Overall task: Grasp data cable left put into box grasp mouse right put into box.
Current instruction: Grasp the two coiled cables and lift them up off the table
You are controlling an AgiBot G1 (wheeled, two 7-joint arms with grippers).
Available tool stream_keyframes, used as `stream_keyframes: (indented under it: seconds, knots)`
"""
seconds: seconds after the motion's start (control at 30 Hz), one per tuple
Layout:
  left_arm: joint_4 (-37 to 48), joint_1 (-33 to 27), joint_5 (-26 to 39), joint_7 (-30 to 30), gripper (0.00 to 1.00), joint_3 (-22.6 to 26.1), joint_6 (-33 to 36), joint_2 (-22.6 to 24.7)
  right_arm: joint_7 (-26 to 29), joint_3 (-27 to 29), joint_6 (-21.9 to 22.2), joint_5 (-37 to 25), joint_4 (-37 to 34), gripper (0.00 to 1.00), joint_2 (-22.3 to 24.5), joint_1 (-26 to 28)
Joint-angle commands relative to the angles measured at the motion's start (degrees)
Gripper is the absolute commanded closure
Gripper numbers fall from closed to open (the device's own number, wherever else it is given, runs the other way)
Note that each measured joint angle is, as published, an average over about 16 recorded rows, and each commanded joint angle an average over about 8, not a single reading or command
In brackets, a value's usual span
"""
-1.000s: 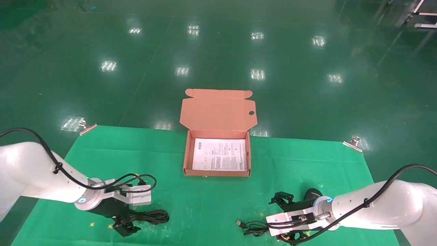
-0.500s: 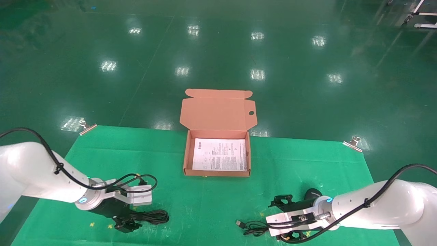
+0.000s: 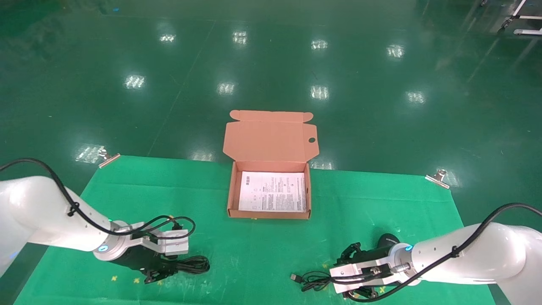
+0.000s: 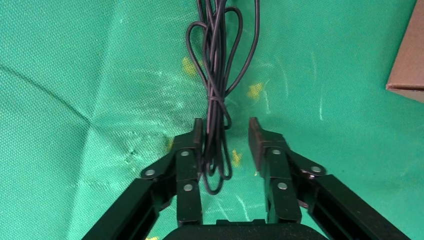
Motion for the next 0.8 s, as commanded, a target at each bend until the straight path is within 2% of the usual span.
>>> stream_keyframes:
  seconds: [0.03,0.47,0.63,0.8]
  knots:
    - [0.0,0.0,0.0,0.0,1.00,0.0,0.0,0.0,0.0,0.0,0.0,0.0,0.0,1.00,0.0,0.0]
    - [-1.6,-0.7,-0.5,0.7,1.00,-0.2,1.0,-0.8,0.8,1.0,-0.2,1.0,0.4,1.00,1.2,0.9]
    - [-7.8,-2.8,-2.1,0.7,1.00,-1.4,3.9,-4.1,2.9,3.9,-0.8,3.9,1.7,1.00,4.4,3.8]
    - [-17.2,-5.5,-1.6,-2.5,1.00,-2.5,5.2,-8.2,4.5,7.1,-0.4,6.4,2.7,1.00,6.8,8.4]
